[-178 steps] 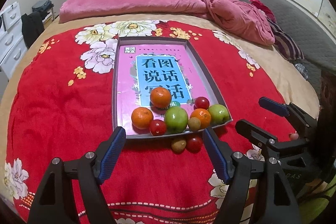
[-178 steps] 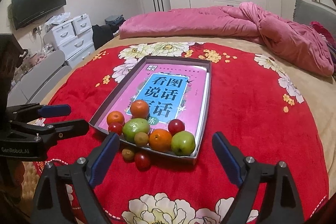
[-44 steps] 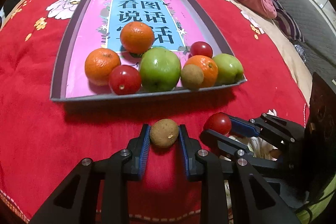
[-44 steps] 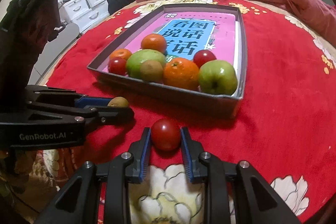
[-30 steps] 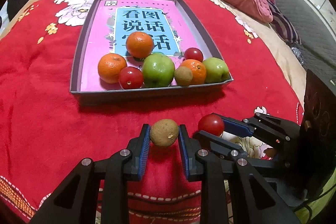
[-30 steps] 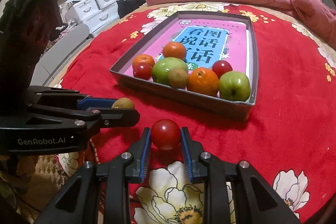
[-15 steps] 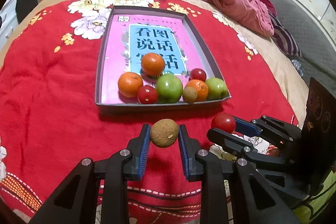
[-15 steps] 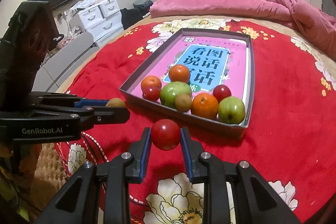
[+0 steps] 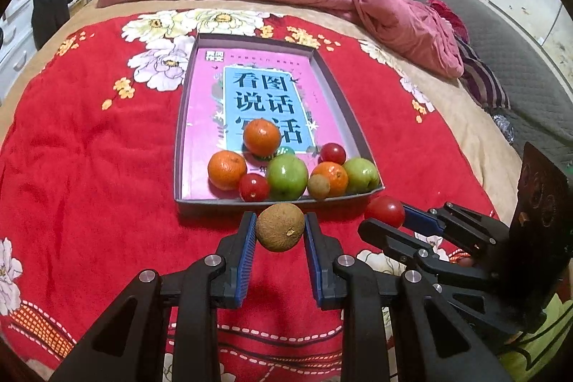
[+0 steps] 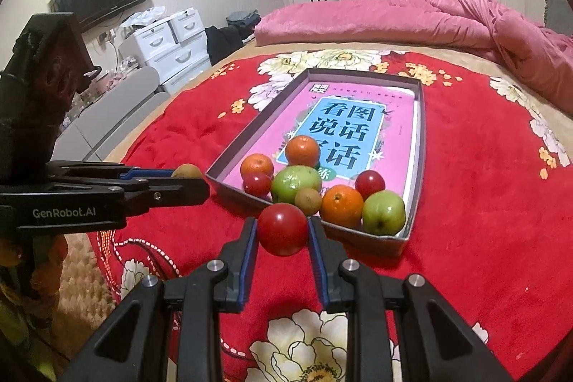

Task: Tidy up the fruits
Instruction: 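Lift and carry the kiwi and cherry tomato over the tray with both tools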

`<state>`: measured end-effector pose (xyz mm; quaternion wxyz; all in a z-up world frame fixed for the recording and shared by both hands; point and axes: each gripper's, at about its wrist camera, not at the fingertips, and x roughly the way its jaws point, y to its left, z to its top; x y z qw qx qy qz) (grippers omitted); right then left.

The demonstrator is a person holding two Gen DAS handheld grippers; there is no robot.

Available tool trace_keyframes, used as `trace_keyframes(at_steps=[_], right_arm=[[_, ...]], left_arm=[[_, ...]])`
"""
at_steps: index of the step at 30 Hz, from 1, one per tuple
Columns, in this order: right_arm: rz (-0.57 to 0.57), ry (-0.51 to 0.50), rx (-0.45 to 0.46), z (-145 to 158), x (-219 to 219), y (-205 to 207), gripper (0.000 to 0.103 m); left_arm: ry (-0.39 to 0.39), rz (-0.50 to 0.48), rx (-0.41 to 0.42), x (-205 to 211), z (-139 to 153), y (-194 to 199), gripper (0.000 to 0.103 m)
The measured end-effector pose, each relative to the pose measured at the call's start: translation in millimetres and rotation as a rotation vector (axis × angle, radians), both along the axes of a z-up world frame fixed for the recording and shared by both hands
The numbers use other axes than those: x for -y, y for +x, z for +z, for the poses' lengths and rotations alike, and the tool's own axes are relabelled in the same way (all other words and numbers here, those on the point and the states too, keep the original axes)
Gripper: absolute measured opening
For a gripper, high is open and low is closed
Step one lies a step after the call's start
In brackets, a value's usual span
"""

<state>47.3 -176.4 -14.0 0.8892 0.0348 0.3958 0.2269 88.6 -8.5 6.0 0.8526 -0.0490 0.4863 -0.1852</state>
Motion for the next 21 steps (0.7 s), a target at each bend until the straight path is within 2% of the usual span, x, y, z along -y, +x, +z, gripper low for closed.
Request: trace_keyframes(at_steps=[21], right_arm=[[-0.024,-0.025,0.037,11.9,-0.3,38.7,0.028]], left_arm=[[0.001,0.031,0.034,4.3,6.6,44.4,0.027]])
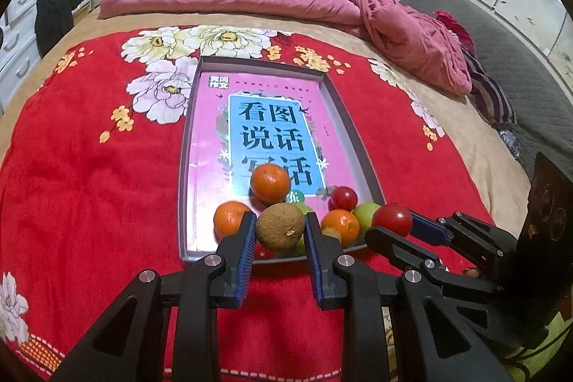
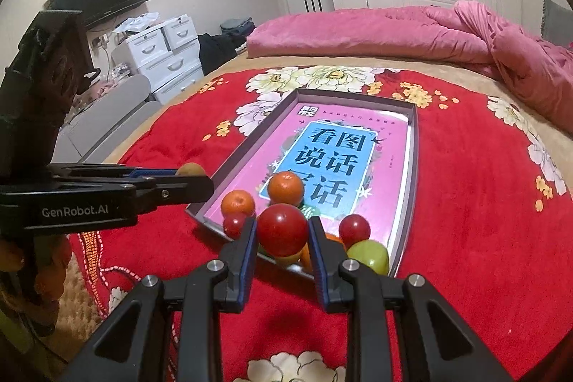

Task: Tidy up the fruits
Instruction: 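Lift and carry the kiwi and cherry tomato over the tray with both tools, then lower the kiwi and cherry tomato into the tray and open both tools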

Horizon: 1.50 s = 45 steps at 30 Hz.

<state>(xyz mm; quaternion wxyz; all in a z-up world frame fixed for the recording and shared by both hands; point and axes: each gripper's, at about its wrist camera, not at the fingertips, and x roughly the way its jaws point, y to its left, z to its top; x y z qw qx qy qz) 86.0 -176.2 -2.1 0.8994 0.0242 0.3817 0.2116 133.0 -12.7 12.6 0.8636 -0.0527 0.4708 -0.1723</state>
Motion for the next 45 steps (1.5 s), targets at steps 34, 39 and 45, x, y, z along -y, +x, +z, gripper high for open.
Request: trace_keyframes(at_steps=[34,39,45], right_arm=[[-0.021,-0.057,-0.107,-45.1,1.0,63.2,0.028],[-0.045,-0.059,-0.111,-44.8,6.8,66.9,0.028],[-0.054,-0.064,-0.122,-46.6,9.0,65.8,0.028]], left_arm=[[0.048,-0.010,-0.095,14.6,-55.4,48.4,0.027],[0.049,-0.005,-0.093,17.4,-56.4,53.4,0.027],[0.063,-0.004,-0.095,21.7,-56.4,56.2,0.027]])
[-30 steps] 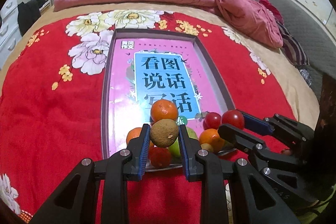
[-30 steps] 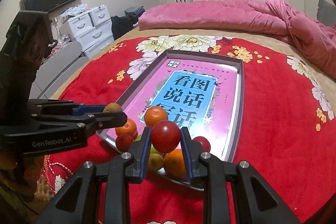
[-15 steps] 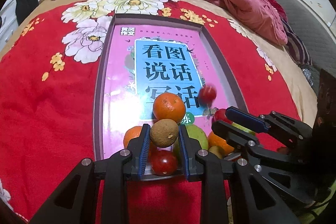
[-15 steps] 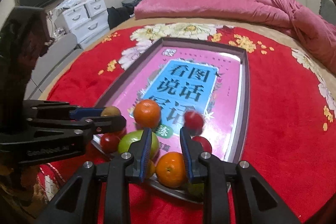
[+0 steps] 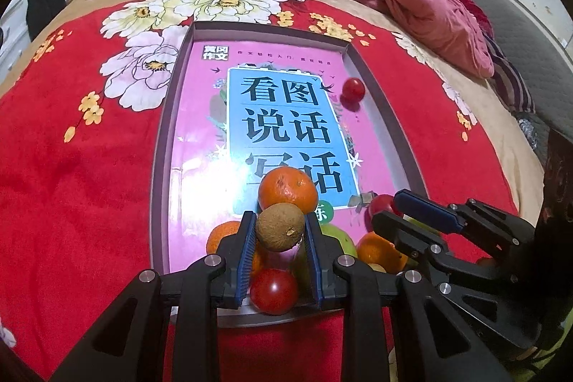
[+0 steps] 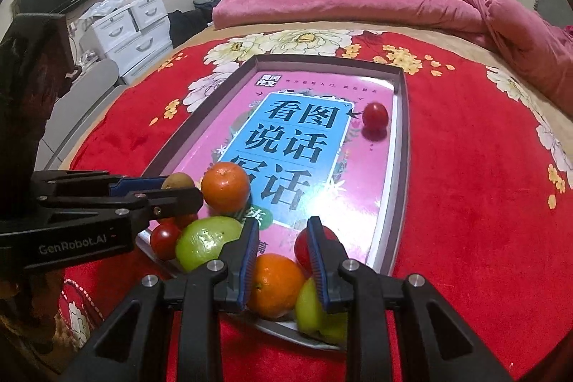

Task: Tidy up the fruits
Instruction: 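Lower the kiwi and cherry tomato into the tray and open both tools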

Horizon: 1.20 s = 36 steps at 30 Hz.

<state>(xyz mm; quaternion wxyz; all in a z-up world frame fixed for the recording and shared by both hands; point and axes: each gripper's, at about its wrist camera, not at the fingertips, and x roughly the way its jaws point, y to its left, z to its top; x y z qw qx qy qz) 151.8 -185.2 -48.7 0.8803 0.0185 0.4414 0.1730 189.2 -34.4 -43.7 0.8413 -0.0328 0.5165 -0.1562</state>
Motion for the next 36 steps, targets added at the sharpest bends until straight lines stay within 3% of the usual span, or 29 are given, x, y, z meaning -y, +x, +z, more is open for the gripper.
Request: trace_keyframes(at_steps=[12,17,23,26,33,36], right_arm=[[-0.012,-0.004,-0.004,0.3,0.5,0.3,0.028],[-0.008,-0.010,-0.004,0.2,-0.2,-0.9,0.028],[-0.006,-0.029,0.008,2.4,-2.6,-6.4,0.029],[-0.011,-0.035,0.011,3.9,-2.9,-7.8,0.037],[-0.023,-0.040,0.014,6.9,-1.1,-12.0,0.039],[-0.033,-0.039,0.020,9.3,0.3,-14.2,0.049]], left_arm=[[0.024,-0.006,0.016,5.7,-0.3,-4.3,0.029],[0.020,-0.013,0.015,6.9,1.3,-5.9,0.037],[0.017,-0.010,0.019,6.3,2.5,-8.3,0.037],[0.016,-0.009,0.022,5.8,3.7,-10.2,0.038],[0.006,-0.004,0.032,3.7,8.1,-13.8,0.045],[0.001,-0.003,0.038,3.4,11.3,-17.0,0.047]])
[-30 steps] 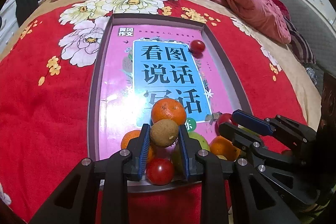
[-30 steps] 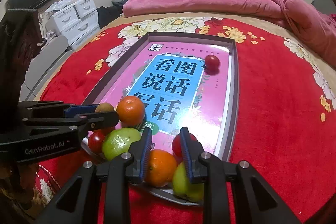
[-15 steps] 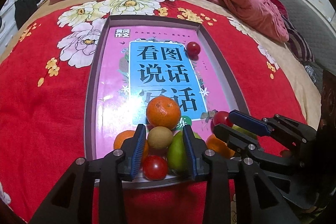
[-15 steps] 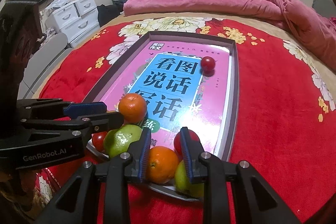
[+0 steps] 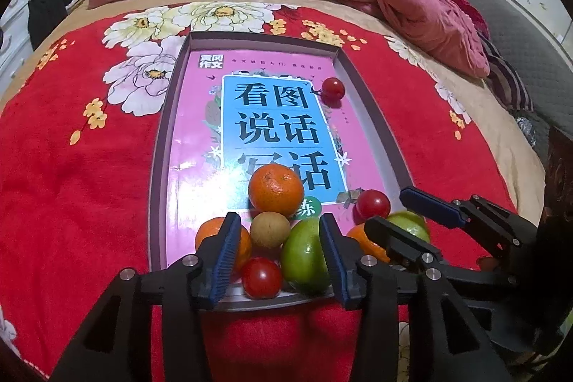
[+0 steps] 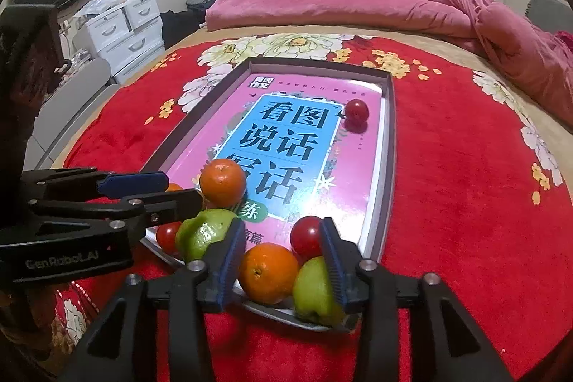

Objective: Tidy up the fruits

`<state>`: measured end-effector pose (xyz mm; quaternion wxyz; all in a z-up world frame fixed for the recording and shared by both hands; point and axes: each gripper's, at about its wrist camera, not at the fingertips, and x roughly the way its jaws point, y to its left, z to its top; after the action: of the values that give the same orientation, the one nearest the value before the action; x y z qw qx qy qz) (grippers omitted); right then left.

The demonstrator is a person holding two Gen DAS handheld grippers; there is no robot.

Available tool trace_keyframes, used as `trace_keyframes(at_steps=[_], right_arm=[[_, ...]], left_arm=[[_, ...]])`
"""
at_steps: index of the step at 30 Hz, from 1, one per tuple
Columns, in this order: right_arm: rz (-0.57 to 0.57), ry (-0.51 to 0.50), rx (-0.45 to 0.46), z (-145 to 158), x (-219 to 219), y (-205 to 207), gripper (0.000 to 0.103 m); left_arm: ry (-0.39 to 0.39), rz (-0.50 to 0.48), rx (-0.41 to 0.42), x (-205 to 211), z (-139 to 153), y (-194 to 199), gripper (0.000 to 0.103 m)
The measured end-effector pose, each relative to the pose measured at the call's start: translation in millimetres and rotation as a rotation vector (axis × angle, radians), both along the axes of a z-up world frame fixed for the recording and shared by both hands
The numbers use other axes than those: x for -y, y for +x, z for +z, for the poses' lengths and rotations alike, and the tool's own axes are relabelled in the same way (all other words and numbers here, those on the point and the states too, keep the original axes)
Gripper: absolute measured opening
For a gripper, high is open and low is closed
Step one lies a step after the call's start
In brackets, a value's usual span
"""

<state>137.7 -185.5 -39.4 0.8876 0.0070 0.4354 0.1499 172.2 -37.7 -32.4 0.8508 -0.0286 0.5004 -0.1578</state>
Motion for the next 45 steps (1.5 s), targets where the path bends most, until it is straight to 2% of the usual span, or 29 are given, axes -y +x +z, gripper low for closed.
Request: trace_keyframes(at_steps=[3,5,12,14,17,20,22,26,30,35,37,43,45], right_arm=[[-0.007,0.002,0.008,4.0,1.5,-3.0,0.051],[-0.010,-0.005,0.014,6.0,1.6,-4.7,0.057],[-0.030,-0.030,0.043,16.2,3.1,-16.5,0.070],[-0.037,-0.031,0.052,19.6,4.5,-20.7,0.071],[-0.050,-0.027,0.058,25.2,7.6,-27.6,0.074],[-0.066,-0.023,0.073,32.4,9.9,-37.1,0.082],[-0.077,-0.024,0.087,38.4,10.7,-47.4,0.092],[-0.090,-0.018,0.105,46.7,12.7,-74.3,0.102],[-0.113,-0.025,0.103,48.7,13.9,-99.1,0.102],[-0.141,-0.046,0.141,52.0,12.9,-129.6,0.103],[-0.150,-0.024,0.130,49.4,12.4,-139.7,0.103],[-0.151,-0.031,0.069,37.0,6.8,-147.4,0.103],[-0.161,-0.030,0.075,36.1,8.9,-147.8,0.103]], left_arm=[[0.002,0.005,0.010,-0.4,3.8,-3.9,0.055],[0.001,0.006,0.015,-0.9,6.5,-7.4,0.062],[0.025,0.023,0.048,-5.0,18.3,-21.8,0.064],[0.029,0.030,0.055,-7.9,21.6,-26.1,0.077],[0.023,0.047,0.067,-13.3,27.5,-34.5,0.077],[0.013,0.067,0.074,-18.2,33.3,-45.7,0.079],[0.020,0.075,0.090,-20.3,36.8,-56.4,0.081],[0.044,0.102,0.100,-25.2,39.1,-83.2,0.081],[0.046,0.124,0.106,-31.1,40.1,-106.7,0.081],[0.052,0.131,0.113,-36.5,39.1,-133.1,0.081],[0.047,0.132,0.112,-38.0,37.9,-142.9,0.081],[0.060,0.114,0.100,-36.3,32.7,-157.2,0.081],[0.057,0.112,0.092,-36.4,31.3,-158.3,0.081]])
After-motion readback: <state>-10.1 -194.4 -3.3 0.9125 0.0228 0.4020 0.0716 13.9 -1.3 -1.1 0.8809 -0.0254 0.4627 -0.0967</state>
